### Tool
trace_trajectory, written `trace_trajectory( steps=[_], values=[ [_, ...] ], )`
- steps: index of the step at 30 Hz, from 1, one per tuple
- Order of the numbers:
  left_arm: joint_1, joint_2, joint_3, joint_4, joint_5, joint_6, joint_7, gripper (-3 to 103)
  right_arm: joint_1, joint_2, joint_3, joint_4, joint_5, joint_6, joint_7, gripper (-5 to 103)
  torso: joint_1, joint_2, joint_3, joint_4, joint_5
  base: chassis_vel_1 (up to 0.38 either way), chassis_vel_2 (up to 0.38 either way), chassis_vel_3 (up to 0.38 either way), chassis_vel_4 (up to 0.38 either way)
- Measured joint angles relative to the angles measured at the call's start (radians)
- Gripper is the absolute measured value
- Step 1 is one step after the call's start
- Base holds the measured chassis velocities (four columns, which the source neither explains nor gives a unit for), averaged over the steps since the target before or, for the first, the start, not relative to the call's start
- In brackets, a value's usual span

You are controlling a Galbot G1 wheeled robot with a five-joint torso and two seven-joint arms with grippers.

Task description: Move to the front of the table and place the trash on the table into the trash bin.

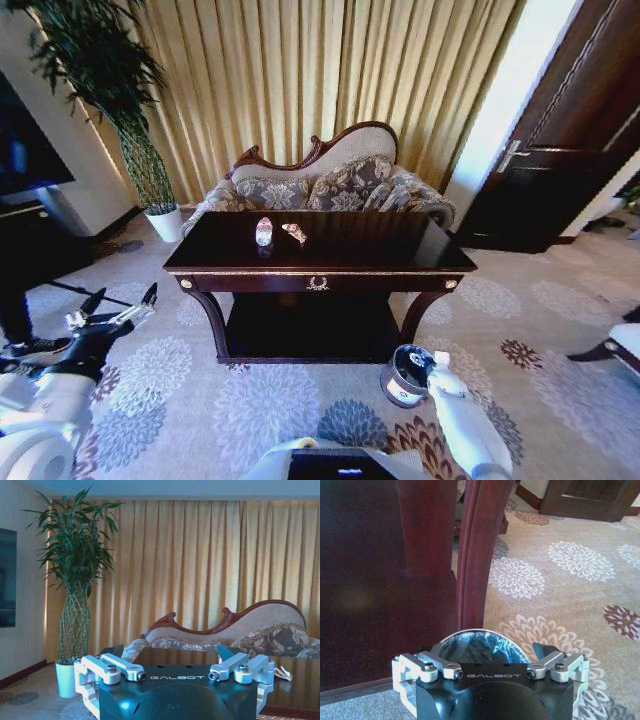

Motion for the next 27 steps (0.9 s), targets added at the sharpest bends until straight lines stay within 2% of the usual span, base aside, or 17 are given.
trace_trajectory(
  steps=[11, 14, 15, 17, 21, 23, 24, 27],
  values=[
    [-0.001, -0.002, -0.003, 0.0, -0.002, -0.002, -0.014, 100, -0.058, -0.029, 0.012, 0.055, 0.054, -0.017, -0.028, 100, 0.0, 0.0, 0.0, 0.0, 0.0002, 0.0, 0.0, 0.0, 0.0],
    [-0.002, -0.002, 0.0, 0.0, -0.003, -0.002, -0.018, 100, -0.122, -0.046, 0.011, 0.179, 0.155, -0.018, -0.057, 100, 0.0, 0.0, 0.0, -0.0004, 0.0, 0.0, 0.0, 0.0, 0.0],
    [-0.002, -0.002, 0.0, 0.0, -0.003, -0.002, -0.018, 100, -0.122, -0.046, 0.011, 0.179, 0.155, -0.018, -0.057, 100, 0.0, 0.0, 0.0, -0.0004, 0.0, 0.0, 0.0, 0.0, 0.0],
    [-0.005, -0.003, 0.005, 0.0, -0.003, -0.002, -0.02, 100, -0.158, -0.052, 0.02, 0.27, 0.196, 0.012, -0.074, 100, 0.0, 0.0, 0.0, 0.0004, -0.0001, 0.0, 0.0, 0.0, 0.0],
    [-0.004, -0.001, 0.008, 0.0, -0.004, -0.003, -0.022, 100, -0.215, -0.07, 0.04, 0.398, 0.246, 0.045, -0.093, 100, 0.0, 0.0, 0.0, -0.0002, 0.0001, 0.0, 0.0, 0.0, 0.0],
    [0.003, 0.004, 0.008, 0.0, -0.004, -0.013, -0.028, 100, -0.293, -0.085, 0.075, 0.582, 0.31, 0.053, -0.113, 100, 0.0, 0.0, 0.0, -0.0001, 0.0, 0.0, 0.0, 0.0, 0.0],
    [0.003, 0.004, 0.008, 0.0, -0.004, -0.013, -0.028, 100, -0.293, -0.085, 0.075, 0.582, 0.31, 0.053, -0.113, 100, 0.0, 0.0, 0.0, -0.0001, 0.0, 0.0, 0.0, 0.0, 0.0],
    [0.005, 0.009, 0.011, 0.0, -0.006, -0.021, -0.037, 100, -0.42, -0.081, 0.142, 0.863, 0.363, 0.053, -0.122, 100, 0.0, 0.0, 0.0, -0.0003, -0.0003, 0.0, 0.0, 0.0, 0.0]
  ],
)
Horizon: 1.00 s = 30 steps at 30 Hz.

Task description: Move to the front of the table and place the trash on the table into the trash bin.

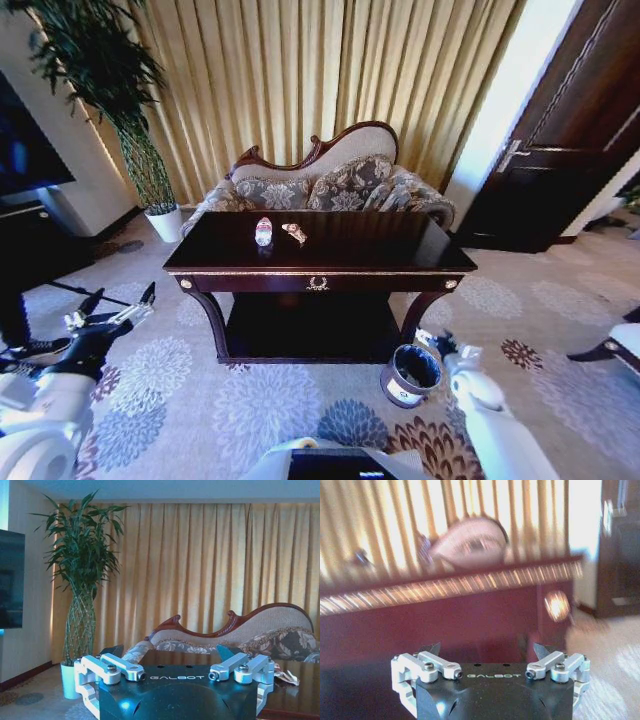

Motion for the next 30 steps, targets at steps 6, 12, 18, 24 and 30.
trace_trajectory(
  steps=[6, 12, 18, 24, 30],
  values=[
    [-0.002, -0.005, 0.007, 0.0, -0.001, -0.001, -0.002, 100, -0.094, 0.029, 0.042, 0.26, 0.012, -0.023, 0.0, 100, 0.0, 0.0, 0.0, 0.0002, -0.0001, 0.0, 0.0, 0.0, 0.0],
    [-0.009, -0.009, 0.011, 0.0, -0.001, -0.001, -0.003, 100, -0.107, 0.055, 0.018, 0.463, -0.014, -0.101, 0.026, 100, 0.0, 0.0, 0.0, 0.0004, 0.0, 0.0, 0.0, 0.0, 0.0],
    [-0.013, -0.004, 0.01, 0.0, -0.001, 0.002, 0.0, 100, -0.065, 0.06, -0.03, 0.5, -0.066, -0.142, 0.028, 100, 0.0, 0.0, 0.0, 0.0005, 0.0001, 0.0, 0.0, 0.0, 0.0],
    [-0.018, 0.0, 0.005, 0.0, -0.01, 0.005, 0.0, 100, -0.047, 0.061, -0.033, 0.456, -0.091, -0.127, 0.027, 100, 0.0, 0.0, 0.0, 0.0003, 0.0003, -0.005, 0.007, 0.009, -0.007],
    [-0.022, 0.003, 0.008, 0.0, -0.011, 0.007, 0.001, 100, -0.045, 0.066, -0.031, 0.441, -0.098, -0.121, 0.027, 100, 0.0, 0.0, 0.0, 0.0003, 0.0001, -0.099, 0.09, 0.087, -0.098]
  ],
)
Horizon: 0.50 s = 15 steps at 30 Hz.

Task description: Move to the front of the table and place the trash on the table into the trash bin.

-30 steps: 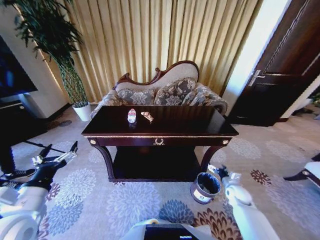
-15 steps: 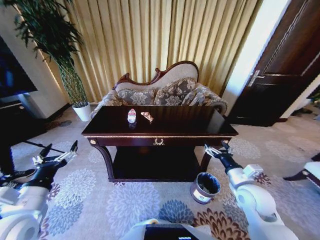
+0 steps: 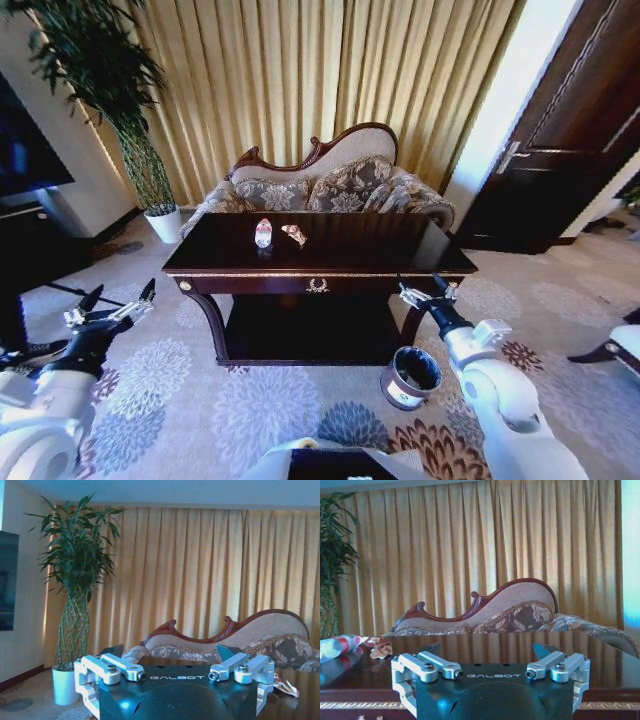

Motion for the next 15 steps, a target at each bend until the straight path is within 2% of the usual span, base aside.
trace_trajectory(
  steps=[7, 15],
  values=[
    [-0.01, 0.009, 0.002, 0.007, -0.001, 0.0, 0.001, 100, 0.006, 0.002, -0.004, -0.005, -0.015, 0.001, -0.001, 100, 0.0, 0.0, 0.0, 0.0, 0.0, -0.199, 0.214, 0.194, -0.207],
    [-0.005, 0.005, 0.002, 0.01, -0.003, -0.001, 0.003, 100, 0.023, -0.002, -0.015, -0.016, -0.019, 0.002, 0.0, 100, 0.001, -0.001, 0.0, 0.0001, 0.0001, -0.261, 0.262, 0.275, -0.249]
  ],
)
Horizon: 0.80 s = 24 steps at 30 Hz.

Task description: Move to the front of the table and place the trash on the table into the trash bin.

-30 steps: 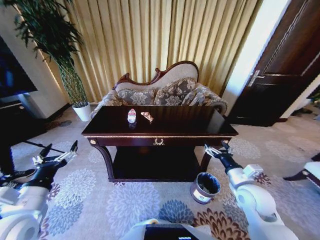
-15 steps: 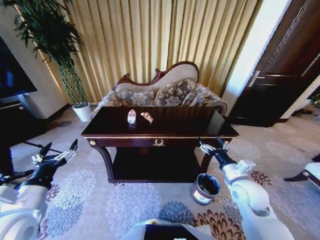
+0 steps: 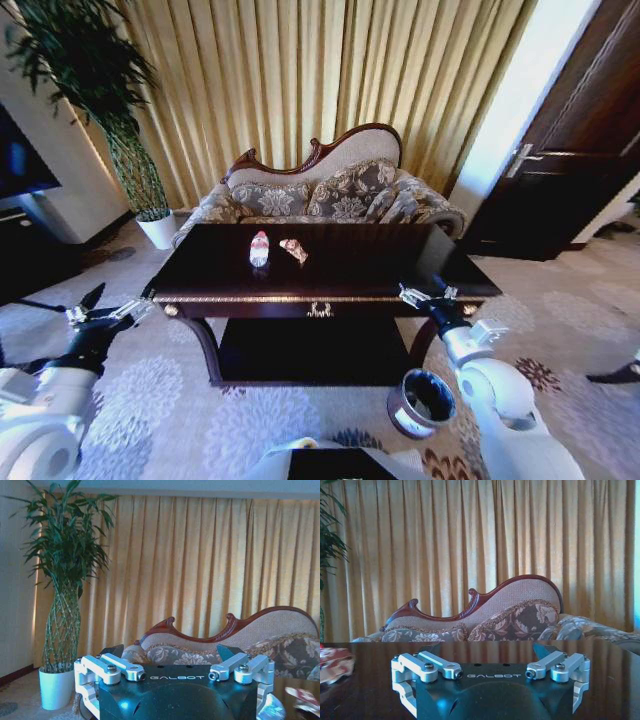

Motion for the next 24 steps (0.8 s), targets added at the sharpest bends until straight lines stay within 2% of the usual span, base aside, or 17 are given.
trace_trajectory(
  steps=[5, 10, 15, 16, 19, 22, 24],
  values=[
    [0.002, -0.001, 0.0, -0.002, -0.001, 0.0, 0.0, 100, 0.02, -0.018, -0.017, -0.01, 0.016, -0.011, 0.001, 100, 0.001, 0.0, 0.0, -0.0002, -0.0004, -0.122, 0.092, 0.097, -0.091],
    [0.018, -0.006, -0.003, -0.009, -0.001, -0.001, 0.0, 100, 0.074, -0.051, -0.065, -0.029, 0.064, -0.062, 0.008, 100, -0.002, 0.001, -0.001, -0.0005, 0.0, 0.03, -0.035, -0.024, 0.029],
    [0.034, -0.018, -0.008, -0.01, -0.001, -0.002, 0.0, 100, 0.19, -0.116, -0.167, -0.061, 0.186, -0.137, 0.049, 100, -0.002, 0.001, -0.001, 0.0004, 0.0001, 0.039, -0.053, -0.031, 0.049],
    [0.035, -0.017, -0.009, -0.01, -0.001, -0.002, 0.0, 100, 0.217, -0.13, -0.192, -0.07, 0.201, -0.152, 0.058, 100, -0.002, 0.001, -0.001, -0.0001, 0.0001, 0.0, 0.0, 0.0, 0.0],
    [0.035, -0.016, -0.01, -0.01, -0.001, -0.002, -0.003, 100, 0.257, -0.148, -0.232, -0.087, 0.213, -0.167, 0.063, 100, -0.001, 0.0, 0.0, -0.0001, 0.0, 0.0, 0.0, 0.0, 0.0],
    [0.033, -0.028, -0.005, -0.01, -0.001, 0.004, -0.012, 100, 0.382, -0.175, -0.343, -0.123, 0.231, -0.209, 0.092, 100, 0.0, 0.0, 0.0, 0.0, 0.0, 0.0, 0.0, 0.0, 0.0],
    [0.032, -0.032, -0.003, -0.01, -0.001, 0.006, -0.015, 100, 0.421, -0.181, -0.371, -0.134, 0.234, -0.216, 0.101, 100, 0.0, 0.0, 0.0, -0.0001, -0.0003, 0.0, 0.0, 0.0, 0.0]
  ],
)
